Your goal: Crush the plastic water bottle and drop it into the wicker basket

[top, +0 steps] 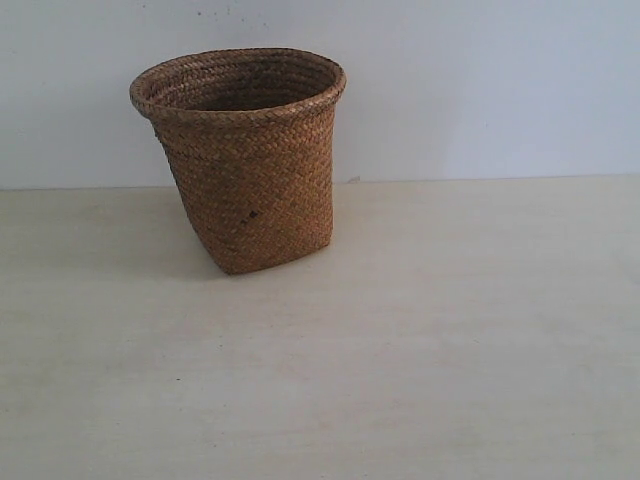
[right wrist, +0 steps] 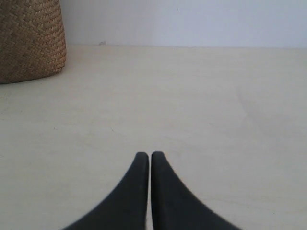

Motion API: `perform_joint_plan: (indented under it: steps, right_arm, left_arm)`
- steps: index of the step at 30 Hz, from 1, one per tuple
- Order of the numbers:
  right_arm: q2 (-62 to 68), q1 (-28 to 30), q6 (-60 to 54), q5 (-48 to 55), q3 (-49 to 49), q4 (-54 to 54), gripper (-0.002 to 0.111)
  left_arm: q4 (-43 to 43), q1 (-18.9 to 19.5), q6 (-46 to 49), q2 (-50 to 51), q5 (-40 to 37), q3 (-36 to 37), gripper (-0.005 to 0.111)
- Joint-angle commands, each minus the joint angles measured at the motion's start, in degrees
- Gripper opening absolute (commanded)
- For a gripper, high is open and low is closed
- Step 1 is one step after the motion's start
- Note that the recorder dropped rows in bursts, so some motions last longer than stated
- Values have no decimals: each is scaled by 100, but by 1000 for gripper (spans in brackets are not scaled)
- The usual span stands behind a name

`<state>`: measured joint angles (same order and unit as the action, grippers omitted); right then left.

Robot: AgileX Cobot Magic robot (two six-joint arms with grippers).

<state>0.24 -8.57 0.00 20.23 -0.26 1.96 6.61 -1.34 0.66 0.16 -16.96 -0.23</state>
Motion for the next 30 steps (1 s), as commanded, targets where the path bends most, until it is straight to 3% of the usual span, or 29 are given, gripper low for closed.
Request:
perform_joint_plan:
  steps: [1,30]
  right_arm:
    - [-24,211,0,-20,26,-10,0]
    - [-24,339,0,-20,26,-10,0]
  left_arm:
    - [1,15,28,-16,13,23,4]
    - [1,15,28,-16,13,23,4]
